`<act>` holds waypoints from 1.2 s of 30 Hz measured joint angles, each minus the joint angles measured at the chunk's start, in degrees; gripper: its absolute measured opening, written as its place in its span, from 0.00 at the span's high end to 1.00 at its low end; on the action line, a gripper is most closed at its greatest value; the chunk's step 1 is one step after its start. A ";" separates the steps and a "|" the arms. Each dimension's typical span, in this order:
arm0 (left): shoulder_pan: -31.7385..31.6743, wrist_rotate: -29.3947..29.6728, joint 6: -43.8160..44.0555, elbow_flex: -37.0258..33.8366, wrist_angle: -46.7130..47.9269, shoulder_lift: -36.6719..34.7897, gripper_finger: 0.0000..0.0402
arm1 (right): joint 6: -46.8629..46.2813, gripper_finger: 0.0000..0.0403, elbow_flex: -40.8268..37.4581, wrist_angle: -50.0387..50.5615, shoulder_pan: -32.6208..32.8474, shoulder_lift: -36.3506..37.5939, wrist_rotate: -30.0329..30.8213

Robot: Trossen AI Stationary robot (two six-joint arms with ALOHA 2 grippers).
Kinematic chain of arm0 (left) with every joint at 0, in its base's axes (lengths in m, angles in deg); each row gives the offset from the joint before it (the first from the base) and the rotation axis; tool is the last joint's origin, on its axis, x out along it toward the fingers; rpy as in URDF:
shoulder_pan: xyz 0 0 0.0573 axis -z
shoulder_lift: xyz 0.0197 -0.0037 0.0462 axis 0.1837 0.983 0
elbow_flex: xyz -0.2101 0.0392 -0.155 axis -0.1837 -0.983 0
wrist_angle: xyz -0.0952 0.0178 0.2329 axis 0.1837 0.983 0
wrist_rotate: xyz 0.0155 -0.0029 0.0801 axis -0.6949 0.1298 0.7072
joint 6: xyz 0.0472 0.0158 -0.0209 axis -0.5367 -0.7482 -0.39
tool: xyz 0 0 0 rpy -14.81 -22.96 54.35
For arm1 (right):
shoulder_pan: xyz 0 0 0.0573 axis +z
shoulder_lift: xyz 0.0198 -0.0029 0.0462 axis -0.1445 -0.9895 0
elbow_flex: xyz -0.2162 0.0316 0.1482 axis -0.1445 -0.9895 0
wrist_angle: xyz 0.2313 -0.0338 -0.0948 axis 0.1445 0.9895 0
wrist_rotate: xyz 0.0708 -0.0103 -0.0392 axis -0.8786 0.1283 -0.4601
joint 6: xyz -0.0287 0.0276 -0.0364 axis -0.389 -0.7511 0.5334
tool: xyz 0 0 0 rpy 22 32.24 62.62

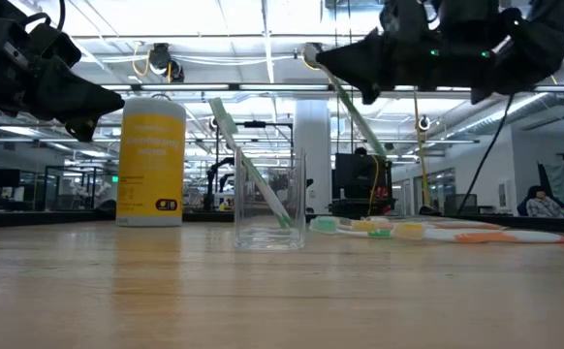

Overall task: Pick & Place toothbrushing station
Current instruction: Put the green toothbrush into the transparent organizer

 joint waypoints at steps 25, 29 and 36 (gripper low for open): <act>0.01 -0.02 -0.02 0.01 0.04 0.00 0.88 | -3.66 0.93 24.76 -5.42 2.98 -23.00 -0.04; 0.00 -0.02 -0.01 0.00 0.02 0.00 0.88 | -3.87 0.93 25.94 -5.09 3.24 -25.97 -0.02; 0.02 -0.02 -0.02 0.01 0.01 0.00 0.88 | -7.94 0.93 26.04 -7.14 3.15 -30.68 0.25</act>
